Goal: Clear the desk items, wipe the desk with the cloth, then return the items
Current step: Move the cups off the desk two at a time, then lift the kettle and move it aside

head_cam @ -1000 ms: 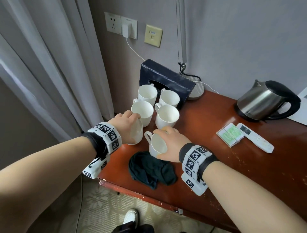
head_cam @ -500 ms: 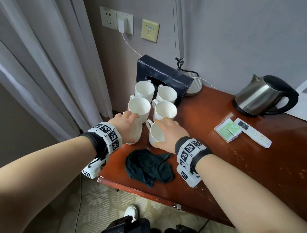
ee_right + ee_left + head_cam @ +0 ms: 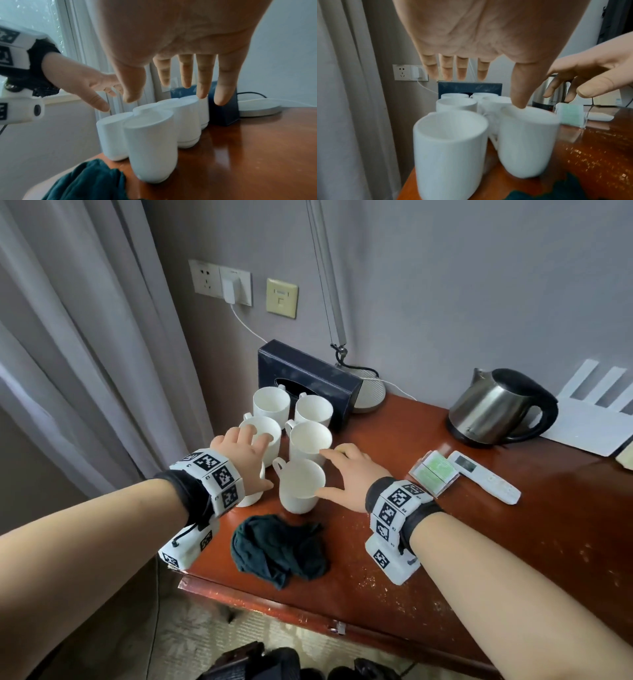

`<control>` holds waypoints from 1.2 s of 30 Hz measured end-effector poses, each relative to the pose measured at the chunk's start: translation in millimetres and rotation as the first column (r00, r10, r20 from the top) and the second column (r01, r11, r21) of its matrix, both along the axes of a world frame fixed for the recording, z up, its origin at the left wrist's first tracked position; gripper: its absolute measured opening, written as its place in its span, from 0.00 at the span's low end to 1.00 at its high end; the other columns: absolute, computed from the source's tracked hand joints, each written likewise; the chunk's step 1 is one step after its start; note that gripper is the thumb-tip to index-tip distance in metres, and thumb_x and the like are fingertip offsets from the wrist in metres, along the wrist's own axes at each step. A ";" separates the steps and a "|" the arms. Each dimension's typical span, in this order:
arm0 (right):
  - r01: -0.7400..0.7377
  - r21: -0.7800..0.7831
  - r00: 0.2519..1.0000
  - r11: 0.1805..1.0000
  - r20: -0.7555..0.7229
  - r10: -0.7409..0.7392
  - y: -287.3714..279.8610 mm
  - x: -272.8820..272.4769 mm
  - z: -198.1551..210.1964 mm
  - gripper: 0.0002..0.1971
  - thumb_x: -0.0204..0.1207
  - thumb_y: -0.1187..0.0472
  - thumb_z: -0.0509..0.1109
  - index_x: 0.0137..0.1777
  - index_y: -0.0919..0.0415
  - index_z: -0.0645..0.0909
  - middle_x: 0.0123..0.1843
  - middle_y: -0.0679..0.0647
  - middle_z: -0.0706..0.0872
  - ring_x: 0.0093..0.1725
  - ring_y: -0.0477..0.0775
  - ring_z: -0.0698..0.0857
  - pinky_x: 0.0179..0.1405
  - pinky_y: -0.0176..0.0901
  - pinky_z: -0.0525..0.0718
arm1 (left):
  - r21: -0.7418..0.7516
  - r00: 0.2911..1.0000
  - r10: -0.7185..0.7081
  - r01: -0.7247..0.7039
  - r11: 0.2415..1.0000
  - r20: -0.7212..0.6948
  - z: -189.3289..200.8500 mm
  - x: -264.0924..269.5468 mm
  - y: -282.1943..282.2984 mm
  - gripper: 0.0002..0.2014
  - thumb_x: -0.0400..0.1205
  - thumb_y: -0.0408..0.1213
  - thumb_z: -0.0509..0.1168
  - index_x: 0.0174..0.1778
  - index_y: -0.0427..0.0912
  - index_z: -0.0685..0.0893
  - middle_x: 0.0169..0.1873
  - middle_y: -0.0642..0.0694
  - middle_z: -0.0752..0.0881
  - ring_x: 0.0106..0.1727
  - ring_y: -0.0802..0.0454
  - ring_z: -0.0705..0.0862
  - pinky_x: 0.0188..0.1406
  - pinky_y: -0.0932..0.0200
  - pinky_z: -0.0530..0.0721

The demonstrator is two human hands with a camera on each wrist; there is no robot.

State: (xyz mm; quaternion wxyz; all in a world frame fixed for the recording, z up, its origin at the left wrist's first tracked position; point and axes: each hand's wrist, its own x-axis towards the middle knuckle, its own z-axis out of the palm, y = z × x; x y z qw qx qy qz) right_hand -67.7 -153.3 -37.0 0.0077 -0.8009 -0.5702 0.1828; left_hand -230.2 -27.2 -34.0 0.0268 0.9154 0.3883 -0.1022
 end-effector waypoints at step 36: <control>0.582 0.099 0.811 0.807 0.007 -0.585 -152.2 381.9 80.3 0.35 0.77 0.51 0.68 0.81 0.51 0.56 0.78 0.60 0.62 0.74 0.65 0.70 0.73 0.53 0.69 | -0.268 0.934 -0.060 0.162 0.950 0.352 58.5 384.0 -90.8 0.36 0.78 0.46 0.68 0.80 0.49 0.58 0.77 0.42 0.65 0.73 0.43 0.72 0.72 0.50 0.72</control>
